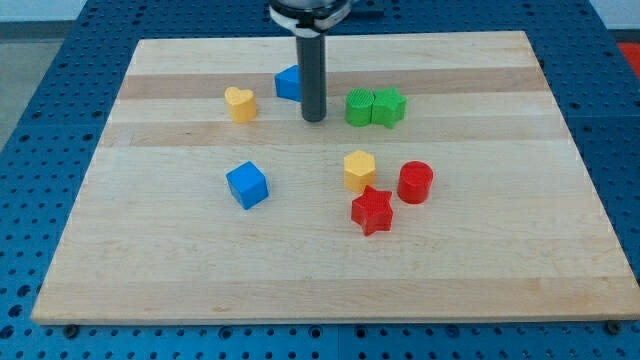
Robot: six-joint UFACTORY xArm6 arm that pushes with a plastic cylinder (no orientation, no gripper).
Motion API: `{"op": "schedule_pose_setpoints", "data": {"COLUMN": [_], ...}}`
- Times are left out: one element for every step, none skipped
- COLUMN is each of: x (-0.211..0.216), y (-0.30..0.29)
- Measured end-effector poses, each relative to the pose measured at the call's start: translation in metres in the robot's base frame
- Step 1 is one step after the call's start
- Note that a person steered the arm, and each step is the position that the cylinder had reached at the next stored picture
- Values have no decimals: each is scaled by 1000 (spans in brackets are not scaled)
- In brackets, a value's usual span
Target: Slide the blue triangle to the green circle
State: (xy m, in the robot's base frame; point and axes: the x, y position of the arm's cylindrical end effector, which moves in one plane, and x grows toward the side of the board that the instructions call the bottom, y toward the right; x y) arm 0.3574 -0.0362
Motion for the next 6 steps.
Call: {"op": "schedule_pose_setpoints", "data": {"x": [-5,-24,-40,-51,-69,-73], "y": [-25,-44,-62,-78,-78,-73]}}
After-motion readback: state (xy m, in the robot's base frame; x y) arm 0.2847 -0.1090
